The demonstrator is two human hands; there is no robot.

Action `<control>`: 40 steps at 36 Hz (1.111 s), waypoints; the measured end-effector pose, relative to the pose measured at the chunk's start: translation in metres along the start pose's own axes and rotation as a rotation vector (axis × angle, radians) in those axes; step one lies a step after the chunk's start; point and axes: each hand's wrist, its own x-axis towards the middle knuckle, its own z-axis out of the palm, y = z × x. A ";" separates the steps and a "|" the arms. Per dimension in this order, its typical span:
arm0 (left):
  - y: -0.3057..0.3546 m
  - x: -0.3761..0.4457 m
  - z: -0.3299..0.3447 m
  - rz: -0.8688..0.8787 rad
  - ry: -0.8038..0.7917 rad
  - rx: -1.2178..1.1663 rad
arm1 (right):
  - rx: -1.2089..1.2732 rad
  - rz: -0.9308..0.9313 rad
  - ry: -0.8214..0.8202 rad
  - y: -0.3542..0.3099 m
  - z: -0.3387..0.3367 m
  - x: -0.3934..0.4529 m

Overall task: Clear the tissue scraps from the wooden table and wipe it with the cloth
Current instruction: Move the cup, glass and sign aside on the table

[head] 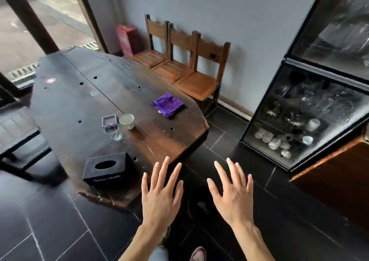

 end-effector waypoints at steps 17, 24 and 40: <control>-0.099 -0.047 -0.063 -0.395 0.151 0.023 | 0.072 -0.416 -0.120 -0.149 0.030 0.008; -0.176 -0.072 -0.095 -0.499 0.172 0.015 | 0.095 -0.516 -0.141 -0.236 0.062 -0.006; -0.371 -0.095 -0.141 -0.452 0.146 0.046 | 0.121 -0.477 -0.093 -0.419 0.132 -0.041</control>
